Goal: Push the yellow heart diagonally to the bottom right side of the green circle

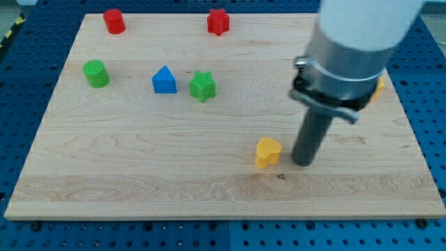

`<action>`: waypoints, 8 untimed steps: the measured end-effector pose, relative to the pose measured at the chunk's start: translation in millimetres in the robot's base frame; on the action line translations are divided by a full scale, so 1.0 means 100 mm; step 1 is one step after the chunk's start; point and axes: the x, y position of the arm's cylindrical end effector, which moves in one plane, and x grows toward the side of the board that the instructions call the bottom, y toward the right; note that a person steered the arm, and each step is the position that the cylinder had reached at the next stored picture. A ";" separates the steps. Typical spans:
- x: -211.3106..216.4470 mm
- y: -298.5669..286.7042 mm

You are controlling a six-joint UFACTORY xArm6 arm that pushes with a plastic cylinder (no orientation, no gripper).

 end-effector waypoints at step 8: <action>-0.04 -1.31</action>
